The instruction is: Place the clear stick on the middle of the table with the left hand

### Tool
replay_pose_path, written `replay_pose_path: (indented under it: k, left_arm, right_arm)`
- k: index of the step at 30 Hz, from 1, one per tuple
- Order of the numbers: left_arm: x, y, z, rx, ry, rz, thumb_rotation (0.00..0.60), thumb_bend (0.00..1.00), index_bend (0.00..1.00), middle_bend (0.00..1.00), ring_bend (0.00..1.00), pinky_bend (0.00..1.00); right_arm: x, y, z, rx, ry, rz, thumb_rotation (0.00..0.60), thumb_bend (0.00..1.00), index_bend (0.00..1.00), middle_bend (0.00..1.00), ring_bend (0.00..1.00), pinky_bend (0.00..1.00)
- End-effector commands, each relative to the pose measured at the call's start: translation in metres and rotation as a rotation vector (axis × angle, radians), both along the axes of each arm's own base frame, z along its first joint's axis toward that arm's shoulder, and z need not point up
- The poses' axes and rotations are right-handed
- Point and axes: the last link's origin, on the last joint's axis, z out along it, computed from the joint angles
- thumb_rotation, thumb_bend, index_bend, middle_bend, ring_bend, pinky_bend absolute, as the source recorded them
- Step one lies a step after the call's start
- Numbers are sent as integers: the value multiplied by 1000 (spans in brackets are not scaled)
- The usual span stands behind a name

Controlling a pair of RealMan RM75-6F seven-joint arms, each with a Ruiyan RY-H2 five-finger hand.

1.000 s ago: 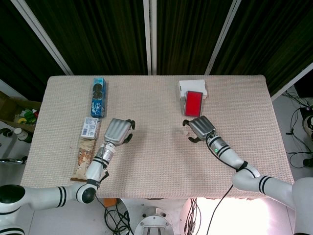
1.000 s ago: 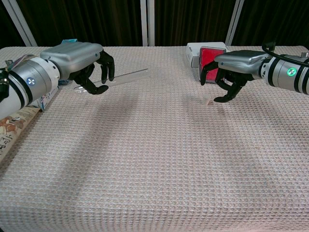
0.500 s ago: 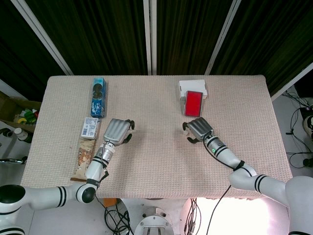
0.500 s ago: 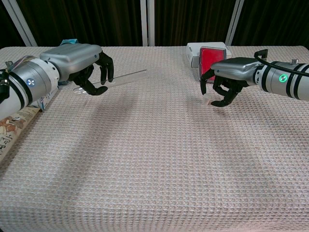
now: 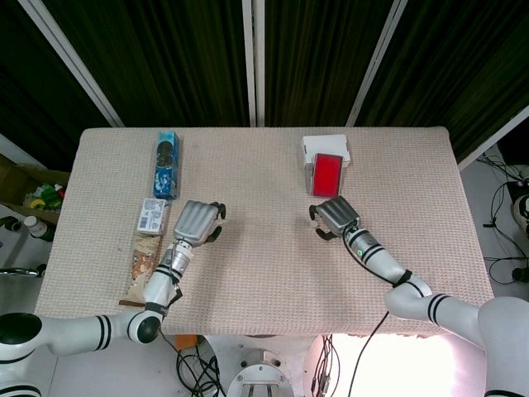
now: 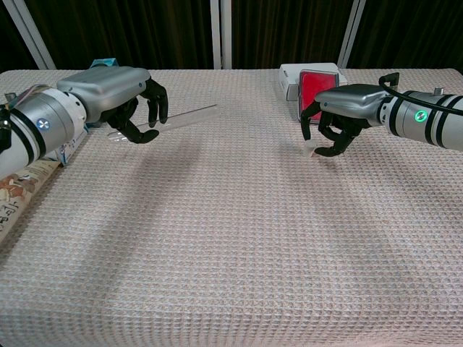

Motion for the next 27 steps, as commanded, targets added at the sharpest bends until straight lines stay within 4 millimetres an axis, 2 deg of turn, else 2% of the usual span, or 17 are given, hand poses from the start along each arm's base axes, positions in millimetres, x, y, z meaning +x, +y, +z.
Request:
replay_pose_path:
  k: [1, 7, 13, 17, 22, 27]
  left_arm:
    - [0, 0, 0, 2, 0, 0, 600, 448, 647, 621, 767, 1000]
    - [-1, -1, 0, 1, 2, 2, 600, 448, 647, 621, 767, 1000]
    - [-2, -1, 1, 4, -2, 4, 600, 449, 647, 621, 767, 1000]
    - [-2, -1, 3, -1, -34, 16, 600, 449, 647, 621, 767, 1000]
    - [2, -2, 6, -33, -113, 36, 600, 448, 647, 621, 767, 1000]
    - [10, -2, 5, -80, -228, 54, 600, 448, 647, 622, 767, 1000]
  right_arm:
    - [0, 0, 0, -4, -1, 2, 600, 337, 486, 838, 910, 993]
    - [1, -1, -2, -1, 5, 3, 600, 355, 527, 839, 911, 994]
    - [2, -3, -4, -13, 6, 8, 600, 464, 619, 854, 927, 1000]
    - [4, -3, 5, -33, -26, 5, 600, 486, 674, 870, 940, 1000]
    - [10, -1, 38, -72, -130, 2, 600, 507, 701, 881, 950, 1000]
    - [24, 4, 88, -116, -291, 0, 600, 520, 718, 891, 959, 1000]
